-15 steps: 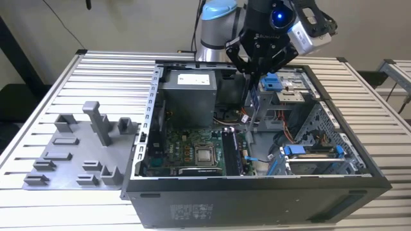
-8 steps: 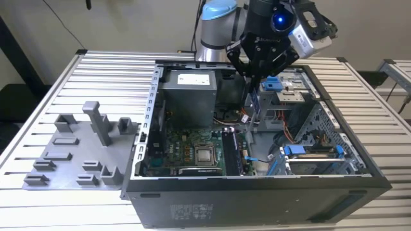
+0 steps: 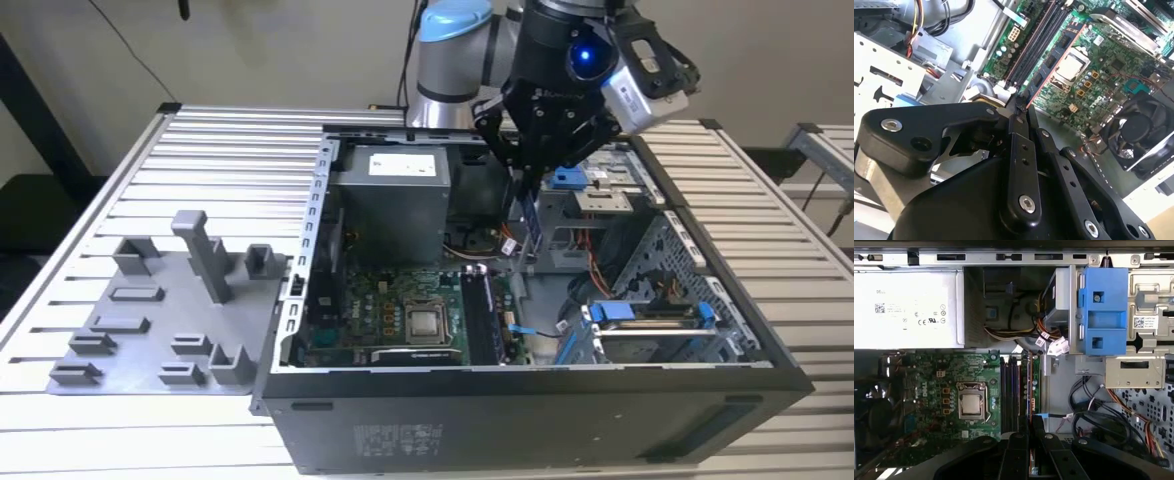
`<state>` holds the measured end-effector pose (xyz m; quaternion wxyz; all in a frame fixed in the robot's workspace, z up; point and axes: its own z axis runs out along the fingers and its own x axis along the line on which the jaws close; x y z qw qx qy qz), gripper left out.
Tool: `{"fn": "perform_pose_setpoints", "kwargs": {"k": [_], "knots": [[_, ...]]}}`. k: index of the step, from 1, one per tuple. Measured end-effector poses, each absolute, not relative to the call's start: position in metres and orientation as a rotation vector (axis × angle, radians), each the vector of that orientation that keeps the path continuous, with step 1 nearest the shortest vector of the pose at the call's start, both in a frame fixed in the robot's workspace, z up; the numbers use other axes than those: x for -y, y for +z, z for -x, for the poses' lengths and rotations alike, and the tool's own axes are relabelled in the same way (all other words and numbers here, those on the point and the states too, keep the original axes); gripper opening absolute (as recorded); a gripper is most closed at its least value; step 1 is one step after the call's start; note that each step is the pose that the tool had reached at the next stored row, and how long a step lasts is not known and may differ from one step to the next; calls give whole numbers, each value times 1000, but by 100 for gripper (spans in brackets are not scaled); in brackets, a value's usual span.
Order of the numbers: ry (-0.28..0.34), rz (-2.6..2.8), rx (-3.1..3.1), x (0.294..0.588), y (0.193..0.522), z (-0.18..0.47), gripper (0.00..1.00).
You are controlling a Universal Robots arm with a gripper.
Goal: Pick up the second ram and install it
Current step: 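Insert the second ram into the second slot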
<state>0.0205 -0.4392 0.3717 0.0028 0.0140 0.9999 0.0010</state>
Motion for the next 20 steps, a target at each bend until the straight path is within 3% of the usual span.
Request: {"fn": "perform_pose_setpoints", "kwargs": {"k": [20], "knots": [[3, -48, -3139, 439, 357, -24, 14]]}}
